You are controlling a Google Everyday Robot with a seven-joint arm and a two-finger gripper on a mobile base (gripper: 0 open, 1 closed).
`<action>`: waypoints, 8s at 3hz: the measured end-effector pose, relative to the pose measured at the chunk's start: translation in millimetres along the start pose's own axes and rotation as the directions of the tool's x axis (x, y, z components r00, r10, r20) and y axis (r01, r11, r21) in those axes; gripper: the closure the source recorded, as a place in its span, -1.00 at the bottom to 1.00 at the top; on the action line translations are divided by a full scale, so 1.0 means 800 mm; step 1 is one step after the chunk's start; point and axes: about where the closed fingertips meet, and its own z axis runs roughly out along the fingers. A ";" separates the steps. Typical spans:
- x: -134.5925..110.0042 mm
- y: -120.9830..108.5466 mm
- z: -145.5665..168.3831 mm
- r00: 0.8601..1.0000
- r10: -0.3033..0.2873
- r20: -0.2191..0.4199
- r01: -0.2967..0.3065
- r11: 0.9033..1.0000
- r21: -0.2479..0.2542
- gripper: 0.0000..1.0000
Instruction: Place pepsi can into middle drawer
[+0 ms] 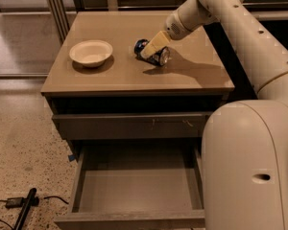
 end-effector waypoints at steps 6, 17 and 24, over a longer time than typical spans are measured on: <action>0.034 -0.004 0.026 0.996 0.049 -0.071 -0.050 0.999 -0.010 -0.16; 0.133 0.219 -0.181 0.998 0.012 0.069 -0.009 0.998 -0.057 1.00; 0.300 0.331 0.019 0.968 0.245 0.050 -0.232 0.956 -0.180 1.00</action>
Offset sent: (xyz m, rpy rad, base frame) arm 0.0027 -0.0126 -0.0182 -0.0241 0.0439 -0.0389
